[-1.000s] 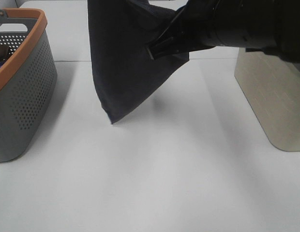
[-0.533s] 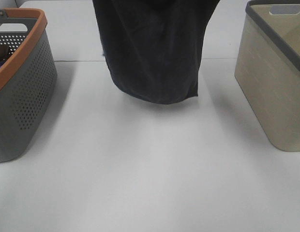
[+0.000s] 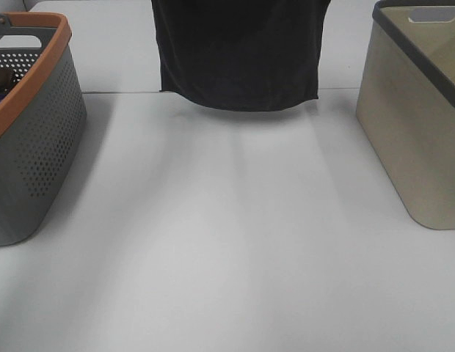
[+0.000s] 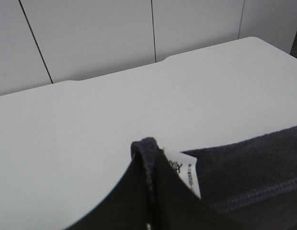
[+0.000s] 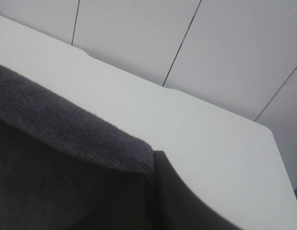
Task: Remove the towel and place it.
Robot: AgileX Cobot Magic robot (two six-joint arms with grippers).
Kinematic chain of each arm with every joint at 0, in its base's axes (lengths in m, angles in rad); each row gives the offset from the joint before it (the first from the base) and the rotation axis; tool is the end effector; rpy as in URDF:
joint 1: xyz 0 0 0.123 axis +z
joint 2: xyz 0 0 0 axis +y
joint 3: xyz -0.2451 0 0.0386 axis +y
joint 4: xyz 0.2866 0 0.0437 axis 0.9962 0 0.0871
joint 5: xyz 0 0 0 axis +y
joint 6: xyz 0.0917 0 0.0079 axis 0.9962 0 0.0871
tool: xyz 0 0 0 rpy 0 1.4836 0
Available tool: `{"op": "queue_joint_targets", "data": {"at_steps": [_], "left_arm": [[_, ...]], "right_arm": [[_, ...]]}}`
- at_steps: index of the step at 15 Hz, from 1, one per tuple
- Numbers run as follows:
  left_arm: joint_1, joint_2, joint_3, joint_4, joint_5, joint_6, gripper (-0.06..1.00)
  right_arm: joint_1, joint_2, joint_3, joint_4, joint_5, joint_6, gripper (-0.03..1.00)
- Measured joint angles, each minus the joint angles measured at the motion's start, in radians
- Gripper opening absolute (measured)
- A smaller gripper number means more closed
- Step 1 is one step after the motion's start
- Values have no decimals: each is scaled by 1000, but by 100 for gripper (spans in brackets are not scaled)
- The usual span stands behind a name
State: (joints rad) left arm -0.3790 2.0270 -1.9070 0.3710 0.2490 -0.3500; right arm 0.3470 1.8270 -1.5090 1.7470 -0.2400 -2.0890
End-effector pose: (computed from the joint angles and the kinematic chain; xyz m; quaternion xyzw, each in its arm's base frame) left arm 0.4869 -0.1850 0.3109 0.1270 0.7839 -0.0762 0.6029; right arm 0.4507 0.1402 0.2780 -0.1983 0.7694 -0.0909 0.6003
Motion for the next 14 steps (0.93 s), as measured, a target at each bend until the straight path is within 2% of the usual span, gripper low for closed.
{"op": "queue_joint_targets", "data": {"at_steps": [2, 3, 4, 7, 8, 11, 14], "left_arm": [[25, 69, 0, 0, -41, 0, 0], [31, 101, 0, 0, -30, 0, 0], [31, 133, 0, -12, 27, 0, 0], [7, 183, -1, -75, 292, 2, 0], [-20, 184, -1, -98, 479, 37, 0], [-49, 184, -2, -138, 688, 58, 0], [-64, 184, 0, -199, 824, 60, 0]], "right_arm": [[-8, 94, -30, 0, -2, -9, 0], [-7, 138, -29, 0, -6, -11, 0], [-7, 165, -14, 0, -7, -11, 0], [-5, 178, 91, 0, 31, 10, 0], [-5, 168, 181, -1, 77, 44, 0], [-5, 131, 317, -1, 149, 86, 0], [-5, 76, 438, -1, 182, 125, 0]]}}
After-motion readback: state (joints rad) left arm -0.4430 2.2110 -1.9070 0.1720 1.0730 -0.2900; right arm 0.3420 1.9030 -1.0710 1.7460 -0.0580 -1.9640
